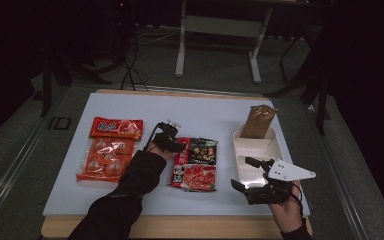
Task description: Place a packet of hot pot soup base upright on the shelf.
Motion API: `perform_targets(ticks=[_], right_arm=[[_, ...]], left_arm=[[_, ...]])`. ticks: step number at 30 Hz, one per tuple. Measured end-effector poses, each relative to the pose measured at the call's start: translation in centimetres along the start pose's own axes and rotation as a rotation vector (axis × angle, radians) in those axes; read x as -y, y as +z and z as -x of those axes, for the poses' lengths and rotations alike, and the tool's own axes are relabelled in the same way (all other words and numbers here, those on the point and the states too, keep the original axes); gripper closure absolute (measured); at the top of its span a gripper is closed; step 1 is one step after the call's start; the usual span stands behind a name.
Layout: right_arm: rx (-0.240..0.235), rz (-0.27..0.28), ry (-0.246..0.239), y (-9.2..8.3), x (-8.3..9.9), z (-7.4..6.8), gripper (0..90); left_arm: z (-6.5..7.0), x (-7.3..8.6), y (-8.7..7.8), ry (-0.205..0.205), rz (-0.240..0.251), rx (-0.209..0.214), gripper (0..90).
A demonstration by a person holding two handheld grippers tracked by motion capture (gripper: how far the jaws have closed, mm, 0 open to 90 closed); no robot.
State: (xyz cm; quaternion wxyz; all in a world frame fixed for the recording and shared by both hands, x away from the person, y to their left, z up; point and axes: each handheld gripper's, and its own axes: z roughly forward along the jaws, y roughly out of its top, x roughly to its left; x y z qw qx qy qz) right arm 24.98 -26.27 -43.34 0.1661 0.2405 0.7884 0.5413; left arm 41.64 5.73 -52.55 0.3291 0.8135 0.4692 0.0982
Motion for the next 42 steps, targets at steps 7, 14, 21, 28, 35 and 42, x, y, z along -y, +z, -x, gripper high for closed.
perform_targets(ticks=[7, 14, 21, 28, 35, 42], right_arm=[[0.0, -0.003, -0.007, 0.1, 0.0, -0.1, 14.2], [-0.003, -0.014, -0.008, 0.3, 0.1, 0.0, 14.3], [-0.003, -0.015, -0.004, 0.2, 0.1, 0.0, 14.4], [0.032, -0.025, 0.0, 0.1, 0.1, 0.1, 14.4], [0.078, 0.006, -0.026, -0.5, -0.3, -0.1, 14.2], [0.096, 0.033, -0.044, -0.9, -0.5, 0.2, 13.8]], left_arm=[[0.0, 0.1, 0.5, -0.028, -0.009, 0.0, 48.5], [0.9, -0.1, 1.1, -0.01, -0.033, -0.009, 75.1], [1.0, -0.5, 0.5, -0.047, -0.005, 0.045, 87.1], [0.9, -0.8, -1.3, -0.036, 0.051, 0.106, 87.8], [1.9, -0.9, -3.8, -0.032, 0.154, 0.15, 88.2], [3.3, -0.6, -6.2, 0.035, 0.243, 0.175, 88.3]])
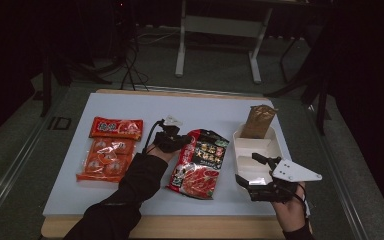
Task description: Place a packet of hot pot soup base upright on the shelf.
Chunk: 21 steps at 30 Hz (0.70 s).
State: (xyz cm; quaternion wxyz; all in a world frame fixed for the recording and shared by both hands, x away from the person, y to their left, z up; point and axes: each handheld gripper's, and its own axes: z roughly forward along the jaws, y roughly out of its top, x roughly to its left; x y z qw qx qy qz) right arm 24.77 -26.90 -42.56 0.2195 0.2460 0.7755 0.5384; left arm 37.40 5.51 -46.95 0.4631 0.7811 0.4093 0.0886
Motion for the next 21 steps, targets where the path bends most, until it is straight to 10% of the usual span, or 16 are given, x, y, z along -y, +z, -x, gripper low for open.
perform_targets(ticks=[7, 12, 21], right_arm=[[0.044, 0.012, 0.008, -0.5, -0.4, 0.1, 13.4], [-0.027, -0.047, 0.037, 0.0, -0.1, 0.1, 9.8], [0.051, -0.08, 0.084, -0.1, -0.3, 0.4, 14.1]], left_arm=[[1.3, 0.1, -1.5, 0.039, 0.071, 0.032, 88.3], [3.0, 0.0, -2.9, 0.105, 0.14, 0.089, 88.3], [5.0, -0.4, -4.9, 0.149, 0.209, 0.183, 88.2]])
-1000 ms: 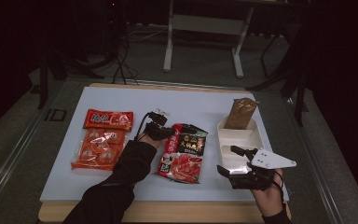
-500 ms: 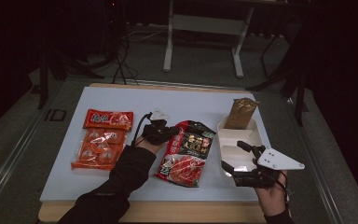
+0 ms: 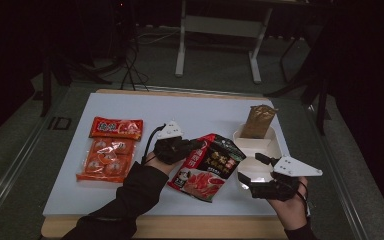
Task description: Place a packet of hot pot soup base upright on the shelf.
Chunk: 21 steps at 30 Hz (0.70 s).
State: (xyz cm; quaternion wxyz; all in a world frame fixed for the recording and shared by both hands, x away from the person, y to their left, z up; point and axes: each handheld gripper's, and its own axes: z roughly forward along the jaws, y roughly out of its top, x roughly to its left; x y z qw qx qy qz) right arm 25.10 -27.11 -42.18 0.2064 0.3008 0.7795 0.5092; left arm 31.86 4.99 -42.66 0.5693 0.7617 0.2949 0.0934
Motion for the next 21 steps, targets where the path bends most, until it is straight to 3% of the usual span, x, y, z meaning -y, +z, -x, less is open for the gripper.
perform_targets(ticks=[6, 7, 9, 12, 13, 14, 15, 20, 21], right_arm=[[-0.018, 0.013, 0.04, 0.0, -0.8, 0.4, 14.7], [-0.024, 0.008, 0.046, 0.1, -1.0, 0.5, 14.7], [-0.028, 0.01, 0.053, 0.1, -1.0, 0.5, 14.7], [-0.052, 0.012, 0.078, 0.8, -1.5, 0.8, 14.6], [-0.064, 0.015, 0.084, 1.0, -1.6, 1.0, 14.6], [-0.08, 0.011, 0.088, 1.3, -1.8, 1.1, 14.6], [-0.076, 0.014, 0.087, 1.5, -2.0, 1.1, 15.0], [-0.148, 0.03, 0.094, 2.3, -2.7, 0.7, 27.5], [-0.161, 0.029, 0.085, 2.4, -2.9, 0.5, 33.4]], left_arm=[[0.1, -0.4, -1.3, -0.05, 0.101, 0.039, 88.1], [0.1, -0.4, -1.4, -0.049, 0.116, 0.061, 88.1], [0.2, -0.6, -1.6, -0.047, 0.134, 0.058, 88.1], [0.2, -1.0, -2.0, -0.052, 0.177, 0.109, 88.0], [0.1, -1.2, -2.1, -0.037, 0.175, 0.127, 88.0], [0.1, -1.3, -2.1, -0.03, 0.175, 0.115, 88.1], [0.1, -1.4, -2.2, -0.041, 0.173, 0.136, 88.1], [0.2, -1.4, -2.1, -0.05, 0.172, 0.107, 88.1], [0.2, -1.4, -2.0, -0.048, 0.171, 0.12, 88.0]])
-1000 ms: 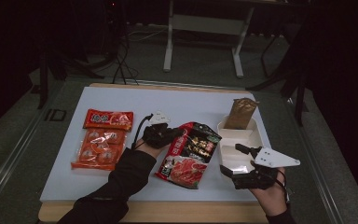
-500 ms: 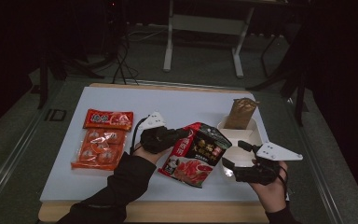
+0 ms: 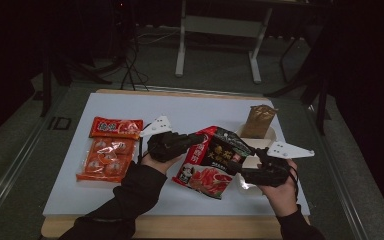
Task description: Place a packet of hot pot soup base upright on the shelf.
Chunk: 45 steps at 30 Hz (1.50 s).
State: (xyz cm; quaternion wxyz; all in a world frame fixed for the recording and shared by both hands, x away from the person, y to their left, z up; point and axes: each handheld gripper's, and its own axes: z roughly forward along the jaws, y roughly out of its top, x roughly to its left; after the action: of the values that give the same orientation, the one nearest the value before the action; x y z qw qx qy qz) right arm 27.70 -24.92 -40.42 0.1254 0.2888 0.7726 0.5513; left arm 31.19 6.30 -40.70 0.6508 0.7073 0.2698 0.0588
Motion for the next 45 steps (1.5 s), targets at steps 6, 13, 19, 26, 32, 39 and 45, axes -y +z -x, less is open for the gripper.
perform_targets(ticks=[6, 13, 19, 26, 32, 39, 45], right_arm=[[-0.001, -0.044, -0.006, 0.5, -0.7, -0.6, 73.5], [-0.052, -0.053, 0.046, -0.2, -1.4, 0.0, 77.7], [-0.05, -0.04, 0.023, -0.9, -2.4, -0.3, 78.8], [-0.045, -0.025, -0.003, -1.6, -3.7, -0.5, 79.1], [-0.053, -0.008, -0.017, -2.1, -4.5, -0.4, 79.1], [-0.053, -0.016, -0.032, -2.3, -5.3, 0.2, 79.0], [-0.043, 0.009, -0.029, -2.9, -5.8, 1.0, 78.9]], left_arm=[[-0.1, 0.3, 0.1, 0.001, -0.014, 0.017, 87.9], [0.1, 0.4, 0.0, 0.023, -0.028, 0.052, 87.0], [0.6, 0.1, -0.3, 0.063, -0.011, 0.058, 84.1], [0.7, 0.4, -0.5, 0.06, 0.014, 0.042, 66.6], [0.9, 0.1, -1.4, 0.036, 0.02, -0.005, 35.2], [0.9, 0.3, -2.4, 0.029, -0.052, -0.049, 4.7], [0.8, 1.4, -3.8, 0.025, -0.093, -0.064, 1.9]])
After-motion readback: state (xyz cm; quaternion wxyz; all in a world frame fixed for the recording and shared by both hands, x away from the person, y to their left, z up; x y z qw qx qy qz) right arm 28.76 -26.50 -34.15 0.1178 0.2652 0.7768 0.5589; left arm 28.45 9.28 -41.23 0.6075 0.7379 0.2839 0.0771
